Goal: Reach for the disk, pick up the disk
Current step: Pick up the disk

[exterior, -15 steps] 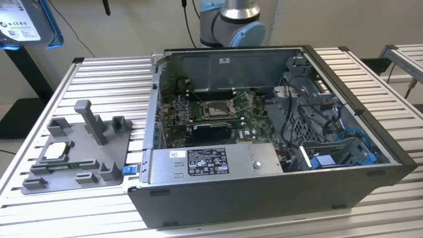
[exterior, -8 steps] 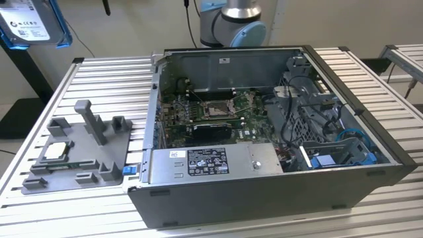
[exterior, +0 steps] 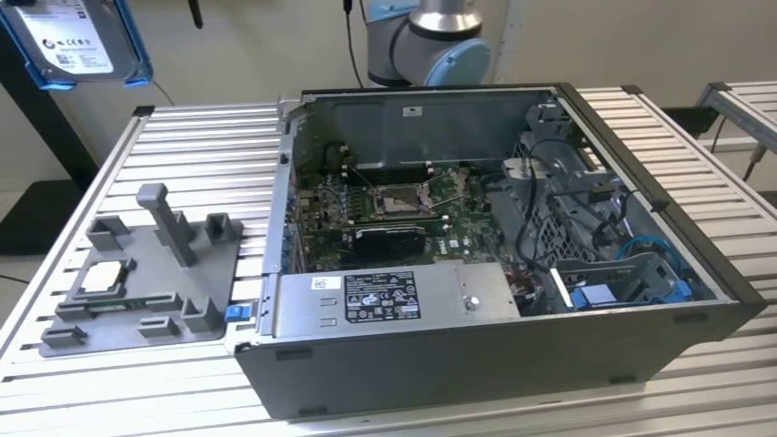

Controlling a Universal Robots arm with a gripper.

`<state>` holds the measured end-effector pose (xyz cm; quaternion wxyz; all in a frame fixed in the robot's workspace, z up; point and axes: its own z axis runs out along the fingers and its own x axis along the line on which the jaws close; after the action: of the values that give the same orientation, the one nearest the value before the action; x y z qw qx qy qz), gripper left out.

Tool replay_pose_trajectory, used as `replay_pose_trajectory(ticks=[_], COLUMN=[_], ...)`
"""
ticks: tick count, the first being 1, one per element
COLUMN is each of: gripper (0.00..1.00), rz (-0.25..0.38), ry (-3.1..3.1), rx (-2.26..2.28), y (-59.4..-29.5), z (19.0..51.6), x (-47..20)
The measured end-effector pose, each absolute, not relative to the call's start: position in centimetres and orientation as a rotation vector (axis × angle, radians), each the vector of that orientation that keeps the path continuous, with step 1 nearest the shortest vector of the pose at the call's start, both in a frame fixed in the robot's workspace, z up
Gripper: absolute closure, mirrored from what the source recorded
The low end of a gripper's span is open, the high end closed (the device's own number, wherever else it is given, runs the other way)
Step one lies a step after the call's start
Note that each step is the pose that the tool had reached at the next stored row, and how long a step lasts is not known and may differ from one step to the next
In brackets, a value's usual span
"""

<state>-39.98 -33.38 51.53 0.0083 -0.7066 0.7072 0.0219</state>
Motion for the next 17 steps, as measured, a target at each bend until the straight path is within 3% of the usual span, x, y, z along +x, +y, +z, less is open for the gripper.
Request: replay_pose_trajectory(ticks=[17], gripper=[1.0], rz=[0.07], ry=[2.211], rx=[-2.209], y=[-33.4], z=[51.5], x=[-35.4])
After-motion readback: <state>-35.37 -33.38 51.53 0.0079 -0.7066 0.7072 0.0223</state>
